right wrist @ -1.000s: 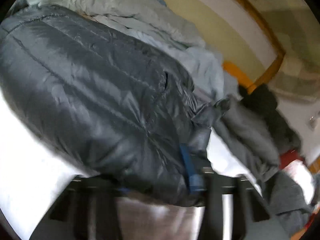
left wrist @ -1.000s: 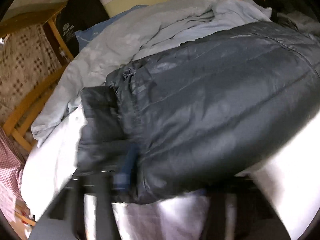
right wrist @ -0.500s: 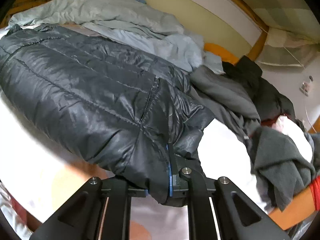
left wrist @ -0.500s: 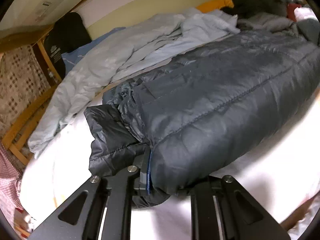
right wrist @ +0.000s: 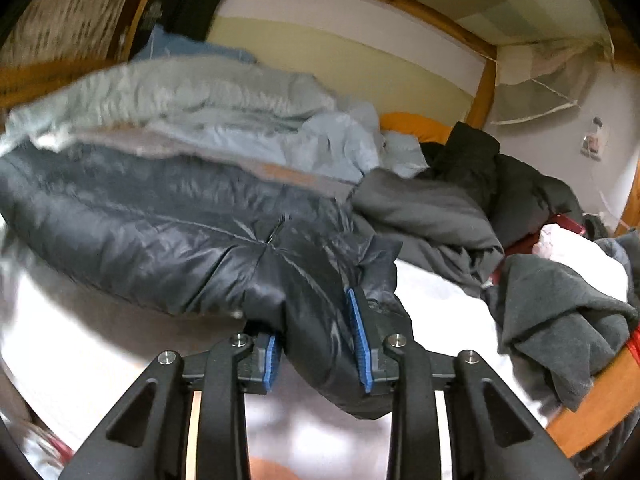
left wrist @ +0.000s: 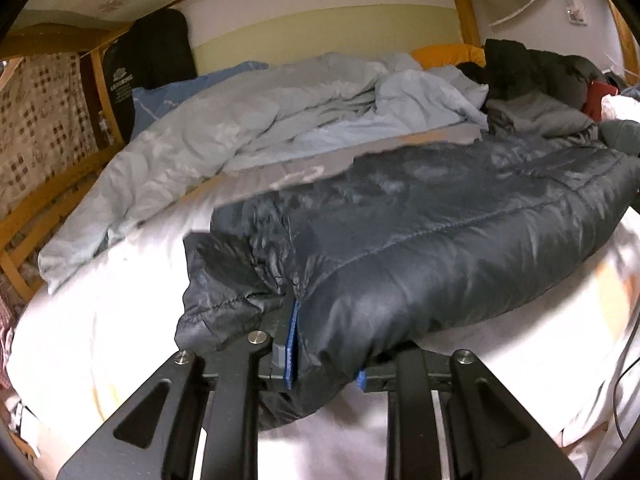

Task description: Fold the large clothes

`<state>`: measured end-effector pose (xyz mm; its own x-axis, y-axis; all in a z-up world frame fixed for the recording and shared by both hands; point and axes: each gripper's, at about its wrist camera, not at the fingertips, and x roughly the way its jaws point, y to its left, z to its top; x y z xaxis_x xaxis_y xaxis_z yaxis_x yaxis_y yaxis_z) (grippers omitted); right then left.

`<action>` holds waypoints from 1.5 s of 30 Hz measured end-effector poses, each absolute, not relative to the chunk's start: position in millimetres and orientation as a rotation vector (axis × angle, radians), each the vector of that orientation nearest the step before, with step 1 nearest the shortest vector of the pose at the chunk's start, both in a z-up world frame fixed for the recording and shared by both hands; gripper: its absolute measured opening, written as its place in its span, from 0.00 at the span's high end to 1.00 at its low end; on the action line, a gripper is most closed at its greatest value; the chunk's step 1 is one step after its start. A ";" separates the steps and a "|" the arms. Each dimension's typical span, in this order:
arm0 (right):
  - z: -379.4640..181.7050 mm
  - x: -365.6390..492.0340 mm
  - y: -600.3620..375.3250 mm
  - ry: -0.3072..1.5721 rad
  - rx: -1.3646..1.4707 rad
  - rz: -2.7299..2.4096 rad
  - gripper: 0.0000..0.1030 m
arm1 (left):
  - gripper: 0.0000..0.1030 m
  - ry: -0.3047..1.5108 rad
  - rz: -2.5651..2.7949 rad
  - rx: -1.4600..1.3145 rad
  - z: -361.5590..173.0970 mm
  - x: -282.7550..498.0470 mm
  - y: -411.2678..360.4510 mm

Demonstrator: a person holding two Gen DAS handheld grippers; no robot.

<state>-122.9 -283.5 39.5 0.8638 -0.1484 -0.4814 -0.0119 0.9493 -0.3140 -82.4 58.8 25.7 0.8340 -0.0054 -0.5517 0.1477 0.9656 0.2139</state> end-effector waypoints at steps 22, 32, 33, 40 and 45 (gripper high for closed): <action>77.3 139.2 -290.7 0.490 -0.248 -0.056 0.69 | 0.65 0.558 0.061 0.339 56.3 134.0 50.3; 27.8 186.2 -298.8 0.583 -0.192 -0.055 0.65 | 0.56 0.593 0.034 0.288 13.3 171.3 58.5; 28.4 184.1 -299.5 0.581 -0.188 -0.057 0.59 | 0.56 0.573 0.030 0.297 15.0 167.8 58.3; 67.6 143.0 -315.7 0.463 -0.087 -0.134 0.16 | 0.28 0.416 0.059 0.168 64.8 122.8 83.8; 96.7 116.7 -316.1 0.390 -0.020 -0.061 0.10 | 0.28 0.337 -0.003 0.095 98.6 94.6 96.7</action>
